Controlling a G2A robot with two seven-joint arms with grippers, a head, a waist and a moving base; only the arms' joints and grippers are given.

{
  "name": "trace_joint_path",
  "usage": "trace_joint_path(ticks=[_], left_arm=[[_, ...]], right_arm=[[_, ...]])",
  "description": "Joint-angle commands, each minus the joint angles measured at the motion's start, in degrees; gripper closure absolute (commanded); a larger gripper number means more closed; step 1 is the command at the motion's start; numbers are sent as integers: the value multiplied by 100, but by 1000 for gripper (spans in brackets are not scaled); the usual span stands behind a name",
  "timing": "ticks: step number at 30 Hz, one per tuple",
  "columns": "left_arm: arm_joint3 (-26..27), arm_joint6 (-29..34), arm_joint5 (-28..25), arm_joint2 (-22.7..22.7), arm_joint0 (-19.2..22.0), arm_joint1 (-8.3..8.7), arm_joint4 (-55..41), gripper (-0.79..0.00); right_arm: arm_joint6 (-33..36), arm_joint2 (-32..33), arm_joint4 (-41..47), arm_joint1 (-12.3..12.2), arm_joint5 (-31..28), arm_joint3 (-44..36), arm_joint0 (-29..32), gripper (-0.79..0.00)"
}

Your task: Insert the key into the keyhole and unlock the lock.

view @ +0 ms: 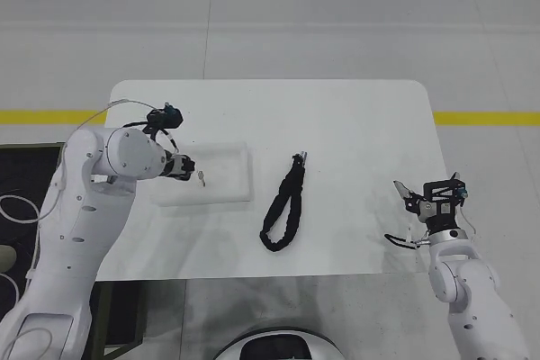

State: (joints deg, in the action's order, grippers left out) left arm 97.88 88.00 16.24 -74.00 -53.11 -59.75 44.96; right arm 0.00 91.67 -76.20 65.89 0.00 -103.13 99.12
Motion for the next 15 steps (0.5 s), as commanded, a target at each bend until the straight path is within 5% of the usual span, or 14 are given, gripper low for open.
trace_joint_path(ticks=[1, 15], left_arm=[[-116, 0, -35, -86, 49, 24, -280, -280], [-1447, -95, -581, 717, 679, -50, -640, -265]], right_arm=[[0, 0, 0, 0, 0, 0, 0, -785], [0, 0, 0, 0, 0, 0, 0, -785]])
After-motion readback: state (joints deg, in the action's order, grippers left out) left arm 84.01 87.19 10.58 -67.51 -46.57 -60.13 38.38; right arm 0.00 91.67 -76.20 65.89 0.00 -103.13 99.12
